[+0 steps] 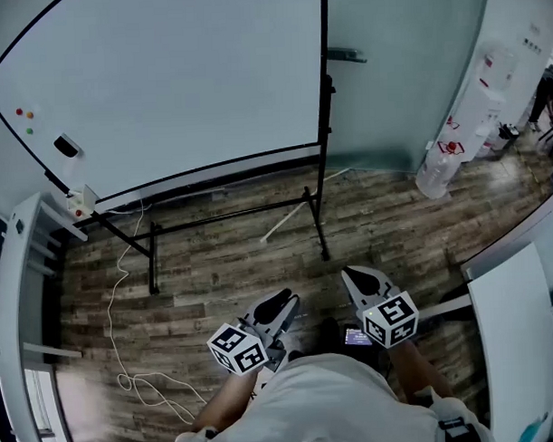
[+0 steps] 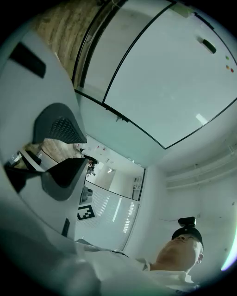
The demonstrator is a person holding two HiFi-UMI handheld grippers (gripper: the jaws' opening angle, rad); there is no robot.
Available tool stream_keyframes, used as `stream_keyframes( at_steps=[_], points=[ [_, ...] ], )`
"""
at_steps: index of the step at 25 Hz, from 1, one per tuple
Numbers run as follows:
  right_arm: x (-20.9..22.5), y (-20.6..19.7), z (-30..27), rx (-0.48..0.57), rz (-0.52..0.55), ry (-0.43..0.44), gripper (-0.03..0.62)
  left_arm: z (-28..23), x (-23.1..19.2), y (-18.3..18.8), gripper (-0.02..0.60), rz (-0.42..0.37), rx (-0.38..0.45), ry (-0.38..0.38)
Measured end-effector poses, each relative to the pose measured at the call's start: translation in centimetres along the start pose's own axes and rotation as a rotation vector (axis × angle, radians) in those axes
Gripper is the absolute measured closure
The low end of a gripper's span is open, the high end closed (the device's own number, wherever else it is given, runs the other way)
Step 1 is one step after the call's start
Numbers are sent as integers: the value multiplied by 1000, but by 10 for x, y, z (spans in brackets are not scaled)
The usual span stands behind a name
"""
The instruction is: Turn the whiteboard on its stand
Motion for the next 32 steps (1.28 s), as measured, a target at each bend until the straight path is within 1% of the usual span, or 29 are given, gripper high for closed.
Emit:
stream_keyframes(
  at_steps=[9,15,19,23,26,32],
  points=[
    [4,-4,-1,-6,5,-11,569,-8,0,2,477,-5,-8,-17],
    [19,-8,-1,11,-37,-22,569,-21,0,2,477,-19,-20,-19],
    [41,-7,-6,27,-74,-24,568,-36,-2,8,477,-30,-16,-9],
    [69,1,-11,36,-57,0,568,-61,-8,17,477,-38,1,19],
    [97,5,-14,32,-53,10,566,-85,-12,27,477,-55,16,47],
    [154,23,-22,28,-14,54,566,-133,-15,44,477,-38,57,118]
  ],
)
Point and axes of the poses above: the fingertips, and each gripper's own axes: z backward along the fingers, x to its right, y out of its top, the point moved 3 cm from there along z, backward along the fingers, and after that the axes turned 2 degrees about y, right-handed, at the moved point
